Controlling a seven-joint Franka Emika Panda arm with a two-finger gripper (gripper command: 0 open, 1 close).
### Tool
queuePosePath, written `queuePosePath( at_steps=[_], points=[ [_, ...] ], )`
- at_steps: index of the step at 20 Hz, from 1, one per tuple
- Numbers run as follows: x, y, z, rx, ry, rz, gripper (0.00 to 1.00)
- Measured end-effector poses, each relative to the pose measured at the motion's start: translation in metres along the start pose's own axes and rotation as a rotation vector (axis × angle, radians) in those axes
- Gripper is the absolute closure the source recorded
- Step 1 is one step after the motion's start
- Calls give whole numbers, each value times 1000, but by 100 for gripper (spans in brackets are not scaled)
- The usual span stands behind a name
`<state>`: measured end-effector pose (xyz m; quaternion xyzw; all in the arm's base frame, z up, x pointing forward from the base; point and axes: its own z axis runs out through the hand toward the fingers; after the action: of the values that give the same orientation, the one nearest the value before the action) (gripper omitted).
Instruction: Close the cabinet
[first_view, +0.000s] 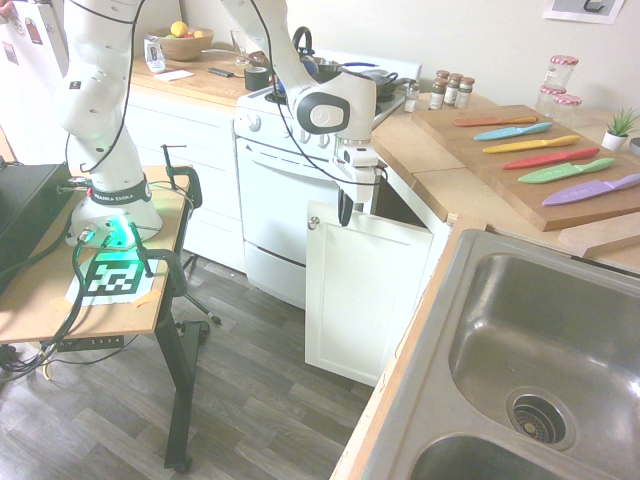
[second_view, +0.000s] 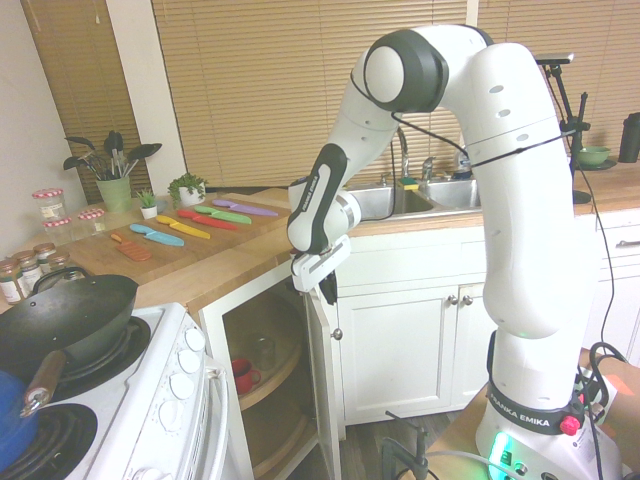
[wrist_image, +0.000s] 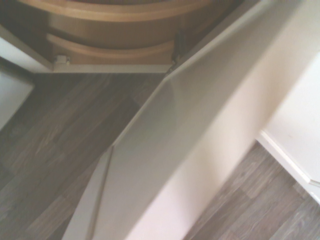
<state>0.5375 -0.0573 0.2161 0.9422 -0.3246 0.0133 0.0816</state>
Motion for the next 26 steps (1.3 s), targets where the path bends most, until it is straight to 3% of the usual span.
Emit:
queuePosePath(
  at_steps=[7,16,26],
  points=[
    [-13,-15,0,17,-19,-28,100],
    [-22,-42,-6,119,-42,-76,100],
    [-9,-132,-43,233,22,-138,100]
  ],
)
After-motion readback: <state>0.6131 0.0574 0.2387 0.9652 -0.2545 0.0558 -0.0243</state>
